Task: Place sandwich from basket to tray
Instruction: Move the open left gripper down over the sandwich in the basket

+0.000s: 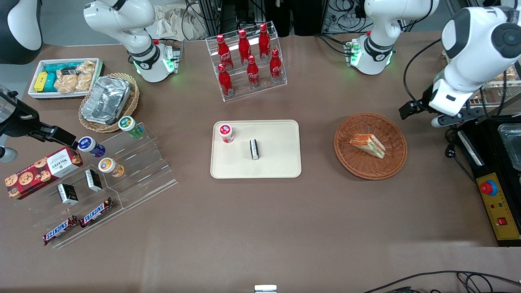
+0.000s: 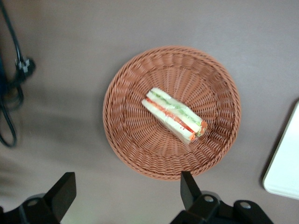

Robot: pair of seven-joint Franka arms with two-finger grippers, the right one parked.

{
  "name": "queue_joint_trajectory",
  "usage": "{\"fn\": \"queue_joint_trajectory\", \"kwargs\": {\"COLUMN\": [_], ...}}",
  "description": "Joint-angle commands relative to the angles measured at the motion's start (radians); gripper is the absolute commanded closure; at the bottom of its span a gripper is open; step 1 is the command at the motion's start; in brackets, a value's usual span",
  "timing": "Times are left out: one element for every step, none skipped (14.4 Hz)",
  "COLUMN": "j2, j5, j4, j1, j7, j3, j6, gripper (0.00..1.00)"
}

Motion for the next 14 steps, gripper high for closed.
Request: {"fn": "queue_joint_trajectory", "kwargs": {"j2": [-0.008, 0.014, 0.035, 0.061, 0.092, 0.116, 0.138, 0.156, 0.179, 0.205, 0.235, 0.258, 0.270, 0.276], "j5": [-0.014, -0.014, -0.014, -0.014, -0.014, -0.009, -0.009, -0.005, -0.005, -0.005, -0.005, -0.002, 0.000, 0.002], "j4": [-0.057, -0.061, -0.062, -0.064, -0.065, -0.067, -0.076, -0.085, -0.091, -0.091, -0.091, -0.093, -0.099, -0.120], "j1": [-0.022, -0.031, -0.032, -0.037, -0.039, -0.040, -0.040, -0.040, -0.040, -0.046, -0.065, -0.072, -0.075, -0.077], "j7": [-0.157, -0.209, -0.278, -0.339, -0.399, -0.451, -0.499, -0.539, -0.577, -0.623, -0.669, -0.705, -0.726, -0.731], "j3": [0.004, -0.002, -0.007, -0.031, -0.048, -0.059, -0.071, -0.077, -0.082, -0.088, -0.090, -0.090, -0.090, -0.090], "j6": [0.053, 0.069, 0.095, 0.127, 0.158, 0.190, 0.227, 0.268, 0.309, 0.361, 0.411, 0.451, 0.475, 0.506], "gripper": [0.01, 0.01, 0.01, 0.01, 0.01, 0.01, 0.01, 0.01, 0.01, 0.01, 0.01, 0.01, 0.01, 0.01]}}
